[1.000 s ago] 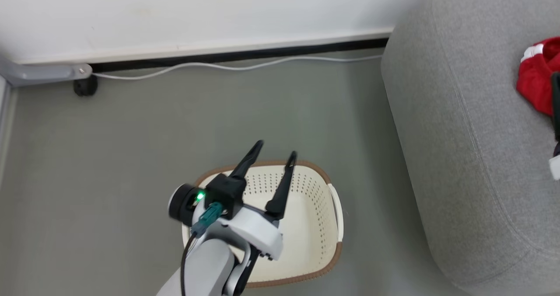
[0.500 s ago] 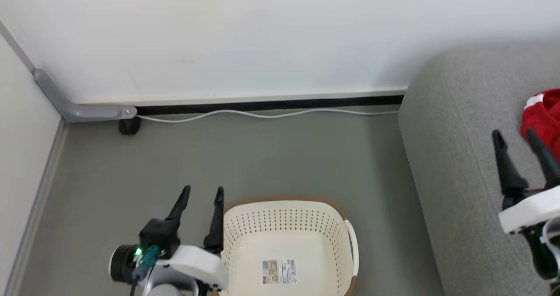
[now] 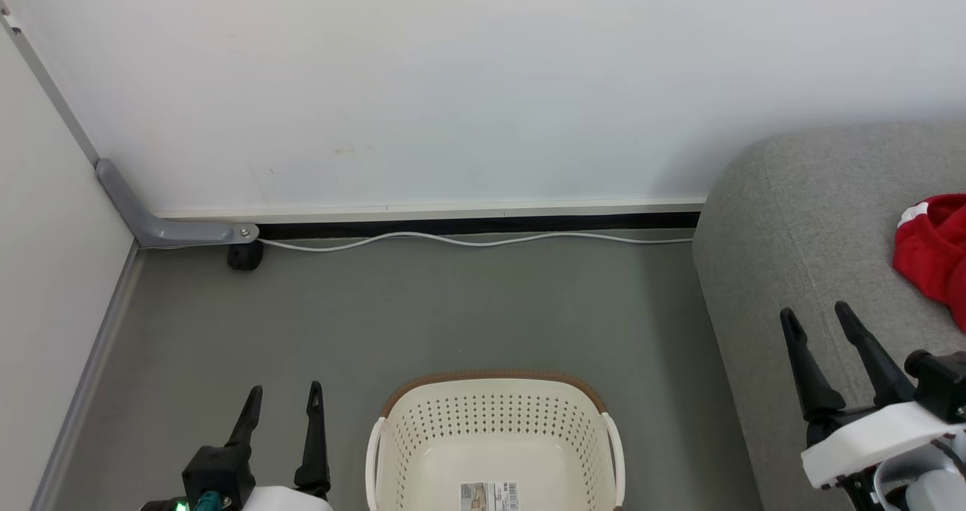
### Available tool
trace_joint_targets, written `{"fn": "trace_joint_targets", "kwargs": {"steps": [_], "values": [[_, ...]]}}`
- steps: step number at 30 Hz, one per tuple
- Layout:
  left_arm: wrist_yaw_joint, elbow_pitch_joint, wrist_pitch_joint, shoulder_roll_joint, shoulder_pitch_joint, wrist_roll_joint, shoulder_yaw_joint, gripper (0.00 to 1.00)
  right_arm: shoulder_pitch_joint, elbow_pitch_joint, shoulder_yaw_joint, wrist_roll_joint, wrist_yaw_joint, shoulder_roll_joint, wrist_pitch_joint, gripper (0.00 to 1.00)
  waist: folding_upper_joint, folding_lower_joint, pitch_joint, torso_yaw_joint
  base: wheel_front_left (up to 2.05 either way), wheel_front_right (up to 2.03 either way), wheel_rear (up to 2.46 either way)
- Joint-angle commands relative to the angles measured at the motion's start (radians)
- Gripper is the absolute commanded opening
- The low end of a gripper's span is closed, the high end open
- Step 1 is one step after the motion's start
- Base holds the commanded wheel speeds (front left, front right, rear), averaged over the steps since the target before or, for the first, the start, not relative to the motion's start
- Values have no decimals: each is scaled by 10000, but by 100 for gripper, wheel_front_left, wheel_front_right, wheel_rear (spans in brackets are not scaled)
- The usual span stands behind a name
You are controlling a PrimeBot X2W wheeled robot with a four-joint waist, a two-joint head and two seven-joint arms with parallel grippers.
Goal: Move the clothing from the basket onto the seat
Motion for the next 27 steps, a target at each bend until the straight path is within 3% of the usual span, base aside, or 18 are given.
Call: {"fn": "trace_joint_targets", "kwargs": {"steps": [1, 13, 27], "values": [[103, -359, -59, 49, -124, 36, 375, 100, 57, -339, 104, -175, 14, -106, -61, 100, -1, 0, -20, 6, 0, 0, 0], [336, -641, -59, 46, 271, -147, 419, 100, 385, -501, -141, -585, 14, 313, -61, 100, -1, 0, -109, -80, 0, 0, 0], [383, -810, -59, 46, 343, -185, 370, 100, 403, -379, -196, -689, 14, 355, -61, 100, -1, 0, -45, -168, 0, 0, 0]]}}
